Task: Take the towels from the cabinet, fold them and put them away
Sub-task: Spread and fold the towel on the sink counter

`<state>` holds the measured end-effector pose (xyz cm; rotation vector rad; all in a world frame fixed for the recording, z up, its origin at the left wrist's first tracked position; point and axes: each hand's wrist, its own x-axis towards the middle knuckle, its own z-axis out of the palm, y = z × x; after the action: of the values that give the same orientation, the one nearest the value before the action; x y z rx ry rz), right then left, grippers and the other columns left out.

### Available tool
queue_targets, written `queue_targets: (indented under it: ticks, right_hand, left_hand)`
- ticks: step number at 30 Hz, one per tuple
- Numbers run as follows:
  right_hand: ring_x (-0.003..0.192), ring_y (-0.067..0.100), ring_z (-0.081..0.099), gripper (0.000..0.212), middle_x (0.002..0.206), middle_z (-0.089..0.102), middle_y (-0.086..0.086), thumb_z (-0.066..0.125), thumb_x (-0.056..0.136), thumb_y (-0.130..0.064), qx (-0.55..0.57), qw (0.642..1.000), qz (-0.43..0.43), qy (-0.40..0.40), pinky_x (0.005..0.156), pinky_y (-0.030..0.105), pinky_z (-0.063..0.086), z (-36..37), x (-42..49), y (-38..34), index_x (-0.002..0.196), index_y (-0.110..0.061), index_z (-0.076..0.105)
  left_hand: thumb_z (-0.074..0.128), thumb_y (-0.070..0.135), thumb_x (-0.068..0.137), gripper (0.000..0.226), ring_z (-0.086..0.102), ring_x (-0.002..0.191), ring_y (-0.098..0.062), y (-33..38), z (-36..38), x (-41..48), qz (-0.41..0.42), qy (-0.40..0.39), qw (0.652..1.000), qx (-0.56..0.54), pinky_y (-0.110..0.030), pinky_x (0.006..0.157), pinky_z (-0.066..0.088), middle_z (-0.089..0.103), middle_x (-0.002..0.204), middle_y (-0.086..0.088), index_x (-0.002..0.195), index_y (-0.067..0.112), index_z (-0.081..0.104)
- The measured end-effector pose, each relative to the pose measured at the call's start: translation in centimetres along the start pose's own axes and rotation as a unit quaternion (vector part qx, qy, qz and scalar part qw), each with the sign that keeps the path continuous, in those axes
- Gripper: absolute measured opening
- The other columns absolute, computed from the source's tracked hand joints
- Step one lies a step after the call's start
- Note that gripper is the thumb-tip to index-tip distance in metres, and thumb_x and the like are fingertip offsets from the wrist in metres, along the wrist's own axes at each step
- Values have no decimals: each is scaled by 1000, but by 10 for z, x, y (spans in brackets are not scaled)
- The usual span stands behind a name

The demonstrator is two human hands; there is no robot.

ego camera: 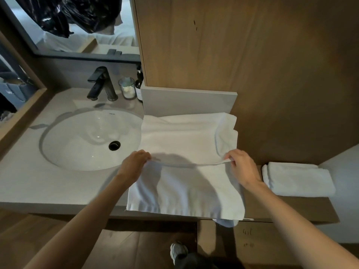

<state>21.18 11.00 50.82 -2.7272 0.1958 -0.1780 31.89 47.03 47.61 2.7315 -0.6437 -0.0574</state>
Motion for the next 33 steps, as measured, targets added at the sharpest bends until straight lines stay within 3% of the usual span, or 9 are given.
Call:
queue_targets:
  ticks: [5, 7, 10, 13, 18, 20, 23, 29, 33]
  right_hand:
    - [95, 17, 49, 27, 102, 63, 0, 53, 84, 11, 57, 986, -39, 151, 75, 18, 33, -32, -10, -13, 89, -12, 65]
    - [99, 18, 51, 27, 109, 61, 0, 49, 86, 11, 78, 981, -45, 171, 78, 21, 36, -41, -20, -21, 92, -12, 62]
    - [99, 14, 50, 26, 117, 48, -3, 48, 90, 8, 123, 979, -14, 163, 75, 27, 44, -40, -45, -32, 94, -15, 59]
    - [101, 14, 42, 36, 114, 32, -6, 46, 91, 9, 144, 981, 41, 124, 75, 25, 38, -24, -74, -39, 91, -25, 56]
    - [126, 25, 36, 32, 132, 43, 1, 52, 89, 1, 3, 999, 38, 22, 91, 33, 42, -3, -105, -29, 91, -30, 55]
    - [136, 29, 30, 26, 143, 41, 0, 56, 85, -9, -116, 992, 8, -53, 112, 57, 23, 0, -112, -28, 97, -31, 57]
    - [144, 18, 22, 38, 150, 36, -8, 52, 88, -21, -134, 981, -43, -136, 115, 59, -7, 5, -116, -50, 124, -33, 55]
    - [135, 13, 39, 38, 146, 44, -8, 47, 99, -25, -3, 977, -133, -167, 117, 35, 21, 40, -100, -131, 137, -27, 50]
    - [122, 15, 52, 38, 135, 57, -5, 54, 95, -16, 38, 972, -177, -151, 105, 33, 42, 75, -82, -171, 132, -23, 56]
  left_hand:
    - [46, 15, 82, 22, 55, 84, -24, 4, -37, -6, 42, 111, 992, -42, -37, 69, 46, 61, 92, -2, 96, 13, 64]
    - [38, 25, 88, 29, 46, 87, -10, 17, -52, -12, 64, 176, 980, -61, -23, 75, 37, 55, 98, 6, 98, 13, 62]
    - [46, 8, 92, 17, 47, 88, -4, 24, -41, -29, 28, 245, 961, -122, -15, 85, 37, 47, 98, 9, 90, 16, 60]
    - [58, -7, 87, 27, 41, 92, -21, 21, -8, -59, -42, 221, 966, -130, -37, 72, 47, 38, 99, -1, 90, 19, 63]
    - [59, 0, 89, 25, 52, 92, -18, 17, 7, -110, -2, 108, 978, -178, -16, 76, 40, 52, 104, 0, 101, 22, 60]
    - [57, 13, 93, 20, 57, 96, -15, 10, 10, -126, -14, 41, 982, -184, -19, 82, 47, 52, 114, 3, 110, 22, 61]
    - [64, 18, 89, 37, 58, 105, -16, 5, 19, -142, -31, 43, 984, -169, -36, 91, 53, 58, 121, 0, 124, 27, 56]
    - [75, 24, 81, 52, 56, 97, -15, 21, 26, -175, -230, 135, 928, -260, -33, 82, 54, 51, 115, -2, 124, 17, 47]
    - [73, 32, 82, 58, 55, 110, -24, 23, 38, -190, -333, 48, 884, -326, -38, 89, 52, 53, 125, -8, 128, 9, 46]
